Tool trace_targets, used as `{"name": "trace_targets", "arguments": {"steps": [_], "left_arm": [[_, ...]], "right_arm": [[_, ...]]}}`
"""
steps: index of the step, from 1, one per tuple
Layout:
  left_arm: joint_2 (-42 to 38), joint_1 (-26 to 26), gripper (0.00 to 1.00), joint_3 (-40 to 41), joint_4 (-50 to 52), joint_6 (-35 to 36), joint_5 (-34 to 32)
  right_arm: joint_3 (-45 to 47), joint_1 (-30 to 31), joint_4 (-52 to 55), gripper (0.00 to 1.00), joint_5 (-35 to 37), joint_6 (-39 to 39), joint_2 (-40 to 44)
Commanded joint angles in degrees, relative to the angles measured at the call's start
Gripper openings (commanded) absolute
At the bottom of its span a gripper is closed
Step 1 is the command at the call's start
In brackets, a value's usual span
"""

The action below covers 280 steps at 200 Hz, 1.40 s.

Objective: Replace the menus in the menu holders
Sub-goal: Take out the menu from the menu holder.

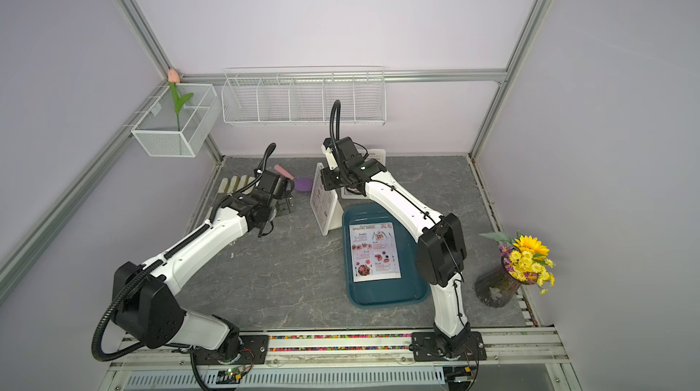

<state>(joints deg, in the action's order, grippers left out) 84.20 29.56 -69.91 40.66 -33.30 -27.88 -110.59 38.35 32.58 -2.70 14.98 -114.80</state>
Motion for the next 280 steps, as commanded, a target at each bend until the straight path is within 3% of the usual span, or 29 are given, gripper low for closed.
{"name": "trace_targets", "arguments": {"steps": [1, 54, 280], "left_arm": [[-1.3, -0.4, 0.96, -1.9, 1.5, 0.1, -1.5], [-1.2, -0.4, 0.96, -2.0, 1.4, 0.2, -1.7], [-1.2, -0.3, 0.96, -3.0, 1.9, 0.5, -1.9]], "right_arm": [[-1.1, 0.1, 1.0, 0.22, -0.8, -0.5, -1.6], [-0.8, 0.1, -0.1, 0.14, -2.6, 0.4, -0.6], [-1.4, -1.3, -1.1, 0.12, -7.0, 2.4, 1.9]]}}
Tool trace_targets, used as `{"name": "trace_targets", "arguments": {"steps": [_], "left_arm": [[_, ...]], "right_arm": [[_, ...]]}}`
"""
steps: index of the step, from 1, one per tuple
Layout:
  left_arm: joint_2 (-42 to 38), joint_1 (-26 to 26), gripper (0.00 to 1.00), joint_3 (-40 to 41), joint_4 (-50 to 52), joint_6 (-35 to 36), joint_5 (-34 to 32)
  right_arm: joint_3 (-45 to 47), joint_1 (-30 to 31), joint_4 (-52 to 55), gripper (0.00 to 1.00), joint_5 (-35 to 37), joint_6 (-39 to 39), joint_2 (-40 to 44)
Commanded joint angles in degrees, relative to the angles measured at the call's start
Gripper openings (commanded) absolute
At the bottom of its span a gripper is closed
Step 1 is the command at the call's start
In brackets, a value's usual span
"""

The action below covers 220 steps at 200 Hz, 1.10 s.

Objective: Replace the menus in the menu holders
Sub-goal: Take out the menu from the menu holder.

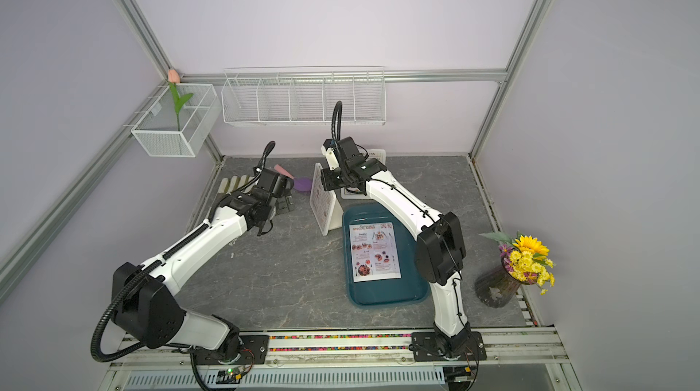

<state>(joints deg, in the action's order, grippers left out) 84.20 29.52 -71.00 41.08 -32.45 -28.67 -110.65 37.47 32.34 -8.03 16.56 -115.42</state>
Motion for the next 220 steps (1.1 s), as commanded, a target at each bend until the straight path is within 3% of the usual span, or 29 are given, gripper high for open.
{"name": "trace_targets", "arguments": {"steps": [1, 220], "left_arm": [[-1.2, -0.3, 0.96, -1.9, 1.5, -0.4, -1.1], [-1.0, -0.3, 0.96, -2.5, 1.3, -0.4, -1.5]], "right_arm": [[-1.3, -0.4, -0.9, 0.12, -1.7, 0.8, 2.5], [-1.9, -1.6, -1.4, 0.08, -3.2, 1.3, 3.0]]}}
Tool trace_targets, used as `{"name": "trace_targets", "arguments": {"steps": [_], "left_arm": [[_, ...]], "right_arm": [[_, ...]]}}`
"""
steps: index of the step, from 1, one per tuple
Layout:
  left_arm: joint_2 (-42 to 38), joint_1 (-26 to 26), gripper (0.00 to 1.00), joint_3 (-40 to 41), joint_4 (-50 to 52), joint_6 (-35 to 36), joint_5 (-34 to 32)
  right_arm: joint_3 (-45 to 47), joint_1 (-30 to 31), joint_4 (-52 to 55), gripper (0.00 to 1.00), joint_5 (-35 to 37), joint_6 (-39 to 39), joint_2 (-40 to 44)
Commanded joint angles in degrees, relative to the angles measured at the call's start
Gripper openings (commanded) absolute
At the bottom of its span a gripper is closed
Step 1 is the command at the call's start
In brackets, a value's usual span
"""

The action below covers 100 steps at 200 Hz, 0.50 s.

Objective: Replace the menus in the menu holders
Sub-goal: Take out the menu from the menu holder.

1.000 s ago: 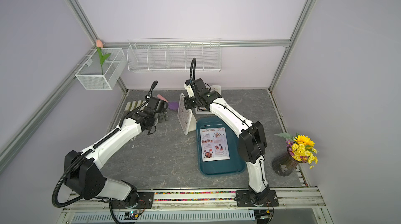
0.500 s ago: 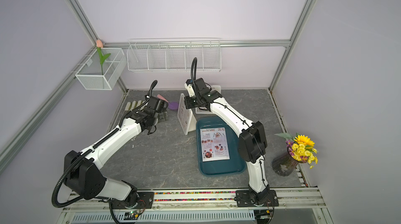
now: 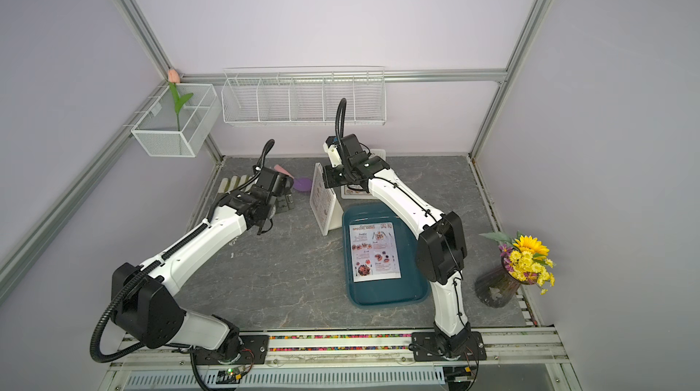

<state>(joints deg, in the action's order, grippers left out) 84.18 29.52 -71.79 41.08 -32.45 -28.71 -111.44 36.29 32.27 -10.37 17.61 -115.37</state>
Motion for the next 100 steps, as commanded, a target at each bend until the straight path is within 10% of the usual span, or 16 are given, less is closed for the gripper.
{"name": "trace_targets", "arguments": {"steps": [1, 100], "left_arm": [[-0.9, -0.3, 0.96, -1.7, 1.2, -0.4, -1.5], [-2.2, -0.4, 0.96, -2.3, 1.4, 0.4, -2.9]], "right_arm": [[-1.1, -0.4, -1.3, 0.08, -0.8, 0.3, 2.9], [-4.0, -1.1, 0.3, 0.06, -0.3, -1.9, 5.3]]}}
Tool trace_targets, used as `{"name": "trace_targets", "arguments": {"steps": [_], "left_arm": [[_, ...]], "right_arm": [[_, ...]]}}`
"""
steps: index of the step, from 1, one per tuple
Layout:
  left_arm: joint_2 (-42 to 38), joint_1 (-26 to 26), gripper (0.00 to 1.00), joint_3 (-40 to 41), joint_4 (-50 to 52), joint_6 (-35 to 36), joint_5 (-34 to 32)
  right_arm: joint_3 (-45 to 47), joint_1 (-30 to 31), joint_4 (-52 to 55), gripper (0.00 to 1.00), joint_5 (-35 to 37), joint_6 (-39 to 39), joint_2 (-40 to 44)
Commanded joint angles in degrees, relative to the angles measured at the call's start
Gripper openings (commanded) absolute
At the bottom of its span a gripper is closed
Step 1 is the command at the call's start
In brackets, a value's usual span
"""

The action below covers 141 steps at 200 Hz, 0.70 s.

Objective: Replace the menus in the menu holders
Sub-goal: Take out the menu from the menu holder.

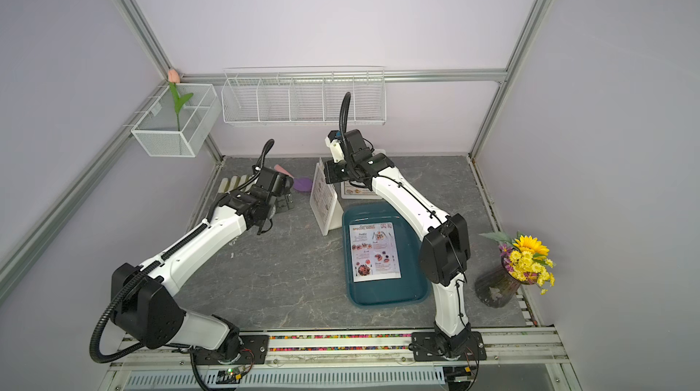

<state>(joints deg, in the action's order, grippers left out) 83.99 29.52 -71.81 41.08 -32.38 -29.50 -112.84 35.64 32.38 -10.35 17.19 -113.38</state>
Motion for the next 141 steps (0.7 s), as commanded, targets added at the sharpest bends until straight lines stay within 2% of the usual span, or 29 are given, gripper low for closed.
{"name": "trace_targets", "arguments": {"steps": [1, 87, 141], "left_arm": [[-2.0, -0.4, 0.96, -2.3, 1.4, 0.4, -2.1], [-4.1, -1.7, 0.97, -6.9, 4.1, 3.6, -1.2], [-5.3, -8.8, 0.98, -8.2, 4.7, 4.3, 2.1]], "right_arm": [[-2.7, -0.4, 0.3, 0.06, -0.3, -1.5, 3.3], [-7.9, 0.0, 3.1, 0.06, -2.3, -5.5, 9.6], [-7.3, 5.5, 2.5, 0.06, -6.7, -8.0, 14.2]]}}
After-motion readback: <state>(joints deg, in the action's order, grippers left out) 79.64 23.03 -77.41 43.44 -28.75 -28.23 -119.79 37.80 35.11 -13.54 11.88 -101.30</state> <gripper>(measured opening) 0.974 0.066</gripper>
